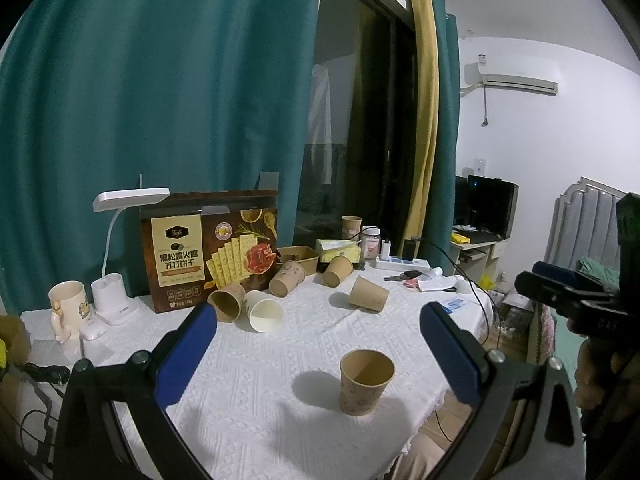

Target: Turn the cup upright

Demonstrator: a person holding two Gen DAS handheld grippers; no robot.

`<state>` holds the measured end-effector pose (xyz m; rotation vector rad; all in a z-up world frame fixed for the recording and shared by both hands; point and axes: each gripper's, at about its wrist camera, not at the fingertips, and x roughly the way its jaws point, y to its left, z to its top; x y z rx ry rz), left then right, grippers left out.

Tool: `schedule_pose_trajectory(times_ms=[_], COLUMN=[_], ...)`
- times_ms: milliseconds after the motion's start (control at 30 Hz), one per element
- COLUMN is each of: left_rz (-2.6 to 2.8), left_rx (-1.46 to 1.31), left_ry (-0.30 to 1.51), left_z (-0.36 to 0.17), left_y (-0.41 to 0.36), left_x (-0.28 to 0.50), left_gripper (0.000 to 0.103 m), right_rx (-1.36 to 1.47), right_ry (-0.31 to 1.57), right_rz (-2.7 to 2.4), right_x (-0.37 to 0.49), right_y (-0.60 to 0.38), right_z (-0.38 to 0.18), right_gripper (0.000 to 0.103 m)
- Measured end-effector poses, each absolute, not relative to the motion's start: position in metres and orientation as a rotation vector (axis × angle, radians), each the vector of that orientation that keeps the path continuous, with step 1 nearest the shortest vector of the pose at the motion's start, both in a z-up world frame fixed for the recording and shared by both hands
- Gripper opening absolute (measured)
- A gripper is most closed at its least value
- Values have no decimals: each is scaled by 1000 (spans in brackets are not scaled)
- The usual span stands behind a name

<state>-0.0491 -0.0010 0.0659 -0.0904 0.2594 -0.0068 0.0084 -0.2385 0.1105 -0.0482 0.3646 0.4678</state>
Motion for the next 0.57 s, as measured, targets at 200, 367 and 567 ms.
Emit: schedule_pose_trajectory(times_ms=[200, 367, 567], left_rz=[-7, -9, -23], left_rx=[-90, -92, -97], left_ry=[260, 261, 256], left_z=[66, 66, 67], left_y=[-1, -1, -1], left_x=[-49, -50, -54], left_gripper=[101, 101, 101], right_rx=[-49, -50, -54], right_ry=[367, 370, 376], right_rz=[470, 473, 472], right_x=[9, 7, 8], right_y=[-239, -238, -236], right_z=[111, 112, 110], right_gripper=[91, 91, 91])
